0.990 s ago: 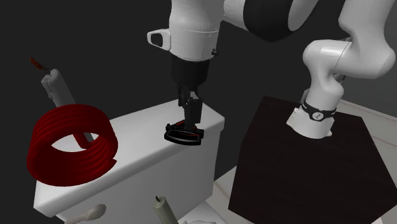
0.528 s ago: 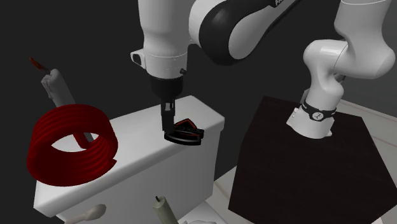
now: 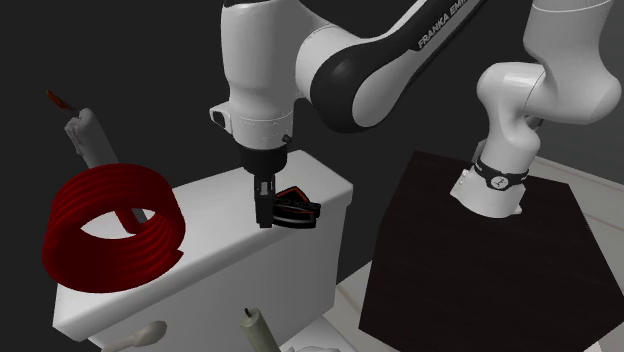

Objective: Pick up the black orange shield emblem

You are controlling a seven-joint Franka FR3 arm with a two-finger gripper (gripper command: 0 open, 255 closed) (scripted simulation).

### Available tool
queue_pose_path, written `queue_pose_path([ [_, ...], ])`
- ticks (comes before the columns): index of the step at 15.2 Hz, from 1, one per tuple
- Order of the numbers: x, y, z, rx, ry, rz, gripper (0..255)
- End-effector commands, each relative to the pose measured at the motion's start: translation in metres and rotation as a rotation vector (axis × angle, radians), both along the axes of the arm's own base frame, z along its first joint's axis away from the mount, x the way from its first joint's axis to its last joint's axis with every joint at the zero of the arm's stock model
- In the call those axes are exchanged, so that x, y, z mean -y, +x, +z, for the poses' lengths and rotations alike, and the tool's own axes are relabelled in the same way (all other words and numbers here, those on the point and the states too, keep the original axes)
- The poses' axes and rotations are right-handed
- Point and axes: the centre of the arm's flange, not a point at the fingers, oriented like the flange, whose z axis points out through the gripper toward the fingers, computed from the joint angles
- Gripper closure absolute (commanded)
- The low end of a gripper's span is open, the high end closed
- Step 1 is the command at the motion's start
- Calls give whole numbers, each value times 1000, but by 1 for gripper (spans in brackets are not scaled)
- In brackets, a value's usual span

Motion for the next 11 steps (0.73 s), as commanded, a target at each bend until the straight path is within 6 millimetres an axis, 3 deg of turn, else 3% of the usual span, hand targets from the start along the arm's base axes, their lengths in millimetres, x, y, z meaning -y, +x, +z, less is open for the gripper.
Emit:
queue_pose_path([
  [1,0,0,-1,1,0,0,255],
  [11,0,0,4,1,0,0,255],
])
